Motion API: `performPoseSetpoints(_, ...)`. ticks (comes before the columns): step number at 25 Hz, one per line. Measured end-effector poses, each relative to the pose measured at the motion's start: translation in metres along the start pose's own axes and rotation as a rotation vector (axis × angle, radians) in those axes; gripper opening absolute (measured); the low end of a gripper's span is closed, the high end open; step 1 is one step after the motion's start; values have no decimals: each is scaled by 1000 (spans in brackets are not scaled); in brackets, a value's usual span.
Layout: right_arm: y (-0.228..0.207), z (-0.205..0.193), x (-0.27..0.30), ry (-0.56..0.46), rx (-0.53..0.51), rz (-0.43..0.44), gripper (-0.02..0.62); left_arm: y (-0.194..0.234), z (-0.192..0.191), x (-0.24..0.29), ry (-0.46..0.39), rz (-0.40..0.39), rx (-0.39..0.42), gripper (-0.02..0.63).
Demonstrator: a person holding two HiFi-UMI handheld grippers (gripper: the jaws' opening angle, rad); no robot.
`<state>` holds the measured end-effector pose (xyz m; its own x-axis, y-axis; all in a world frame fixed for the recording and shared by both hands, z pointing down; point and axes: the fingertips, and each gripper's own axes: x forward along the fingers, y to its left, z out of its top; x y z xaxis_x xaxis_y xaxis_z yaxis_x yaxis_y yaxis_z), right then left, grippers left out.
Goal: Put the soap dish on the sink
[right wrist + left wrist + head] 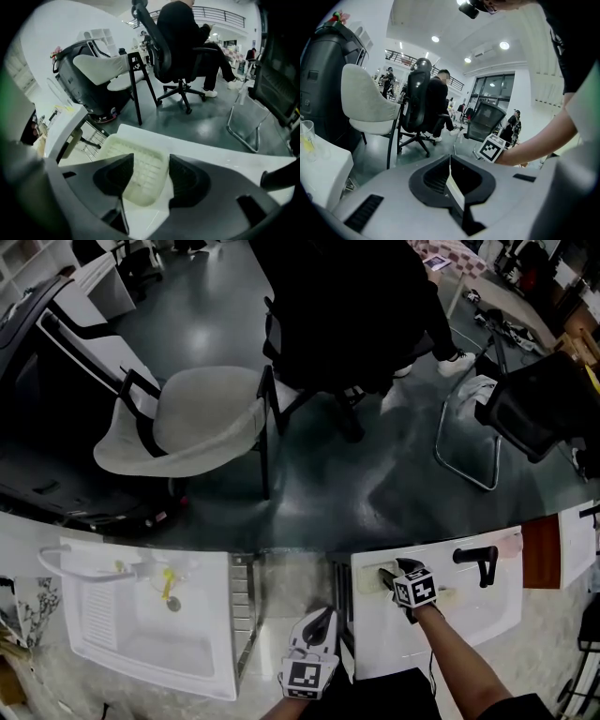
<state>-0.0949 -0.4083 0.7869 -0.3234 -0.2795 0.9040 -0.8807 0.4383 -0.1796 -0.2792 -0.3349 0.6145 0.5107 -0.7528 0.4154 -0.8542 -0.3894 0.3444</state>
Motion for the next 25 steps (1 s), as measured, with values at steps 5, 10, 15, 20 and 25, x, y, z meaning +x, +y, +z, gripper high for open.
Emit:
performPoseSetpoints(5, -1, 1, 2, -15, -19, -39, 236, 7, 2, -5, 2, 11, 10, 14)
performPoseSetpoints(10, 0, 0, -6, -31, 45, -41, 236, 9, 2, -11, -4, 17, 0, 15)
performPoseSetpoints(15, 0, 2, -35, -100, 82, -60, 212, 5, 7, -15, -20, 14, 21, 14)
performPoseSetpoints(20, 10, -1, -93, -232, 171, -29, 142, -12, 26, -28, -64, 35, 59, 14)
performPoseSetpoints(25, 26, -20, -165, -369, 176, 9, 53, -53, 37, -50, -100, 48, 103, 14)
